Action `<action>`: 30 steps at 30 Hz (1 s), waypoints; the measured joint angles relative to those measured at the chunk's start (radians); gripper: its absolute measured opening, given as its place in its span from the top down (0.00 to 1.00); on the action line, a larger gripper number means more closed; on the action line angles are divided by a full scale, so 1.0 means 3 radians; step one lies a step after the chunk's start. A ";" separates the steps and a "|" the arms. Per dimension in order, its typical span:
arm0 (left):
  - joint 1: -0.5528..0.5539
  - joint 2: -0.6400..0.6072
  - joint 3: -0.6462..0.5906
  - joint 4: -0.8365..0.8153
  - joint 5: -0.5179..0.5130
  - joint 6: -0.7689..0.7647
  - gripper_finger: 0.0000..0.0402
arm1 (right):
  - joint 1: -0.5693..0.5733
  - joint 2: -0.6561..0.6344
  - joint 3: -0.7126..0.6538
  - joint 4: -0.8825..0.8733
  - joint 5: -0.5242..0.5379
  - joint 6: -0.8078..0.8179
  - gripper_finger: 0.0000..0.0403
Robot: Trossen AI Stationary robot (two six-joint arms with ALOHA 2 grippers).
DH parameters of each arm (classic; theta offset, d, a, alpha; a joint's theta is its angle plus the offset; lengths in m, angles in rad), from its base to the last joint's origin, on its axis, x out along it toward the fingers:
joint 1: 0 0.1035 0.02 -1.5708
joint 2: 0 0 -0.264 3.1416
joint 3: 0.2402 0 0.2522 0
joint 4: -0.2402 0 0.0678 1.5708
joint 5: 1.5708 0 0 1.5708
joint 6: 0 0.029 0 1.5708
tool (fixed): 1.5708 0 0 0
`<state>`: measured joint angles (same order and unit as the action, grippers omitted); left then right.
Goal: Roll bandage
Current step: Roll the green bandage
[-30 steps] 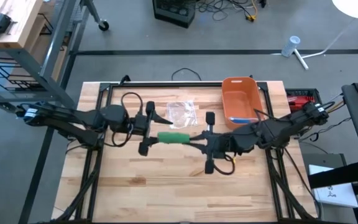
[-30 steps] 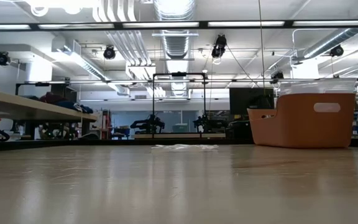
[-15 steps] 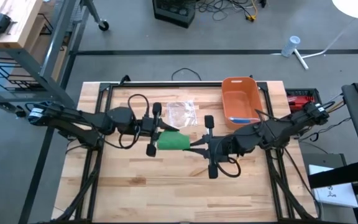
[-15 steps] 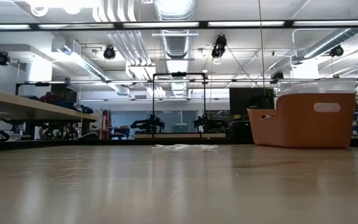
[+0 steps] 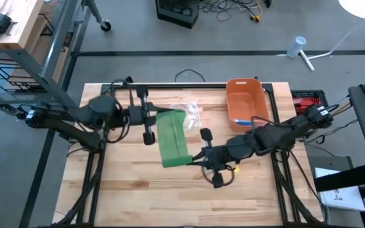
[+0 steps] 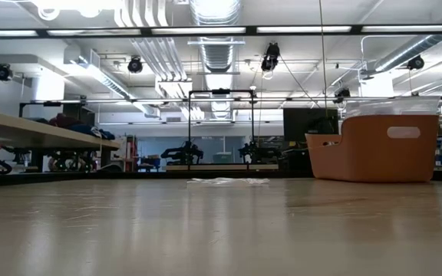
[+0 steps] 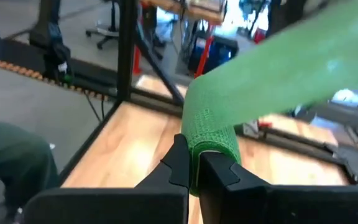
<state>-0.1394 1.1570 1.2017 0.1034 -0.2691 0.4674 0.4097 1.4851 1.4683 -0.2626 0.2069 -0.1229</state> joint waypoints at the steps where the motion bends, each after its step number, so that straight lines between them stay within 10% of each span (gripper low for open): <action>1: 0.0000 0.0025 0.0104 -0.0059 0.0001 0.0055 1.00 | -0.0010 0.0034 -0.0013 -0.0006 0.0004 0.0031 0.99; 21: -0.0300 0.0566 0.1953 -0.1203 0.0815 0.0257 1.00 | -0.0449 0.0442 -0.0022 0.0130 0.0336 0.0864 0.99; 30: -0.0342 0.0508 0.2045 -0.1316 0.0504 0.0377 1.00 | -0.0493 0.0423 -0.0028 0.0209 0.0138 0.0984 0.99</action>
<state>-0.2420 1.3094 1.8153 -0.2913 -0.1179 0.5804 0.2619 1.6121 1.4598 -0.2000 0.2485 0.1724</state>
